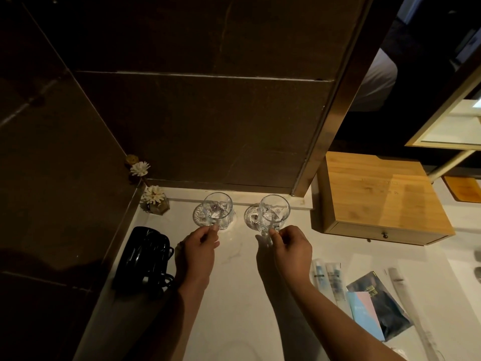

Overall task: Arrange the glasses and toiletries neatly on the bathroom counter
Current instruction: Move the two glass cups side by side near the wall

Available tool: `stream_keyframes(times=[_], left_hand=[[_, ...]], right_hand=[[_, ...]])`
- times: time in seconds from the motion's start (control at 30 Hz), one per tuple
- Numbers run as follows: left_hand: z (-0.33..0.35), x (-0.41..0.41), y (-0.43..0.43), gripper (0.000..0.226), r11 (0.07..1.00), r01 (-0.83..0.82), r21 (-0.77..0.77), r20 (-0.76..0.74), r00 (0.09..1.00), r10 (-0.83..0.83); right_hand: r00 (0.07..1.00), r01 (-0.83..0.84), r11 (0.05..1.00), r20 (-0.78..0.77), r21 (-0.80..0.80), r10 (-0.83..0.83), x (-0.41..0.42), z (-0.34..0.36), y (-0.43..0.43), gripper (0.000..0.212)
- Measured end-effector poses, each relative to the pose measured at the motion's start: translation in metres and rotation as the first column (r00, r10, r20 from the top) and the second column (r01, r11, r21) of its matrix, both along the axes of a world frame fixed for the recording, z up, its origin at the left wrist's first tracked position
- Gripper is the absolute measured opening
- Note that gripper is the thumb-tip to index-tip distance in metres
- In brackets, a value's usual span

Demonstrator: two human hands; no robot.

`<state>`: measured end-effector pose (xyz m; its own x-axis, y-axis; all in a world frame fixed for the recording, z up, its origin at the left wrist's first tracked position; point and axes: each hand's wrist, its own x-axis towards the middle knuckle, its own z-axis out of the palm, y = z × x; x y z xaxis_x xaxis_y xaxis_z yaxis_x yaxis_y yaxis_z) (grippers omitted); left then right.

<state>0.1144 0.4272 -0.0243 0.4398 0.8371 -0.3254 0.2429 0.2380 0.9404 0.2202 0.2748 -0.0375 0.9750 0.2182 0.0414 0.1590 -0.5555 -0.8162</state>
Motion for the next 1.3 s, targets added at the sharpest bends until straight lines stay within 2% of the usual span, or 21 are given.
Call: stream_keyframes(times=[0.33,0.5,0.63,0.7,0.9,1.3], left_hand=[[-0.005,0.001,0.0,0.009,1.0,-0.002,0.002,0.014,1.0,0.002],[-0.01,0.001,0.001,0.02,1.0,-0.009,-0.011,0.032,0.999,0.01],[-0.009,0.003,0.002,0.013,0.993,-0.066,-0.095,0.084,0.994,0.074],[-0.006,0.006,0.006,0.016,0.989,-0.069,-0.132,0.108,0.991,0.083],[-0.01,0.004,0.01,0.023,0.991,-0.054,-0.121,0.101,0.993,0.066],[-0.01,0.003,0.007,0.021,0.997,-0.035,-0.065,0.065,0.997,0.039]], right_hand=[[0.999,-0.02,1.0,-0.043,0.015,0.021,-0.001,0.0,0.002,0.022],[0.997,-0.026,0.999,-0.076,0.033,0.029,0.0,-0.002,0.001,0.023],[0.999,-0.008,0.999,-0.046,0.051,0.01,0.003,0.0,-0.002,0.021],[0.999,-0.008,0.999,-0.034,0.051,0.009,0.005,0.001,-0.003,0.021],[0.999,-0.024,0.999,-0.037,0.031,0.025,0.007,-0.001,0.001,0.022],[0.997,-0.037,0.998,-0.063,0.041,0.039,0.002,-0.004,0.005,0.021]])
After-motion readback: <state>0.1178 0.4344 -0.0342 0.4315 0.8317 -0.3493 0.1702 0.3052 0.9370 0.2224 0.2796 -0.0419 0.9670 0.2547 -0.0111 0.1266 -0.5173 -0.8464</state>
